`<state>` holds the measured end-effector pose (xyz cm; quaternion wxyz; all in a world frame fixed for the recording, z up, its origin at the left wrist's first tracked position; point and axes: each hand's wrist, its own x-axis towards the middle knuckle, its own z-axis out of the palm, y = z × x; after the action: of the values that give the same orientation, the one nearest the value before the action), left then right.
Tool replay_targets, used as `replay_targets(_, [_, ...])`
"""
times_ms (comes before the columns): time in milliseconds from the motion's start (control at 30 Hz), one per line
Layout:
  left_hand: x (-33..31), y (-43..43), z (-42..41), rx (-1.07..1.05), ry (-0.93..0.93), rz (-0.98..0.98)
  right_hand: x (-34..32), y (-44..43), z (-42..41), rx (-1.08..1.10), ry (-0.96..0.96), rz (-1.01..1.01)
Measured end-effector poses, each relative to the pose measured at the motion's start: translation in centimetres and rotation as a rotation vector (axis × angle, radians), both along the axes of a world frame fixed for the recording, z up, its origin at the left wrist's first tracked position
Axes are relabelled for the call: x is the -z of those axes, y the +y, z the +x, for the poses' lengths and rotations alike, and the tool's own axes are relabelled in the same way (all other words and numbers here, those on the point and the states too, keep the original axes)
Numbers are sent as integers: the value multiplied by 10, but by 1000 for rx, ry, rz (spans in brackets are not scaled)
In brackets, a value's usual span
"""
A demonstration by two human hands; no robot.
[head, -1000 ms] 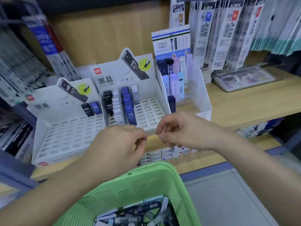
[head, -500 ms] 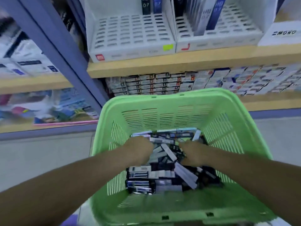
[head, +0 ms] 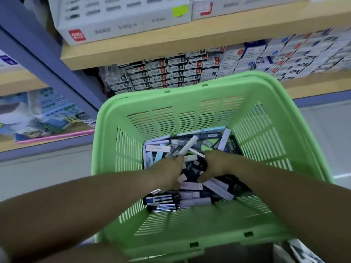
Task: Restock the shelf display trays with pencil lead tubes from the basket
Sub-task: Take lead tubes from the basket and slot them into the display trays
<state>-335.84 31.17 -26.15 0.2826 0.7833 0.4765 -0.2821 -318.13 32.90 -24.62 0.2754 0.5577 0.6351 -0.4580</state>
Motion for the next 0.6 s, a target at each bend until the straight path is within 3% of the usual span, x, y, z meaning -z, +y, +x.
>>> replay_targets(67, [-5,10,-1,-22,26,-89,-1,0,2,95,71,-27])
replay_targets(333, [-16,41,-1,-278,-43,-47,-17,11,17,298,129,-57])
replay_targets(600, [-35,62,7,-581,-353,-163,-32,5,22,1028,418,-79])
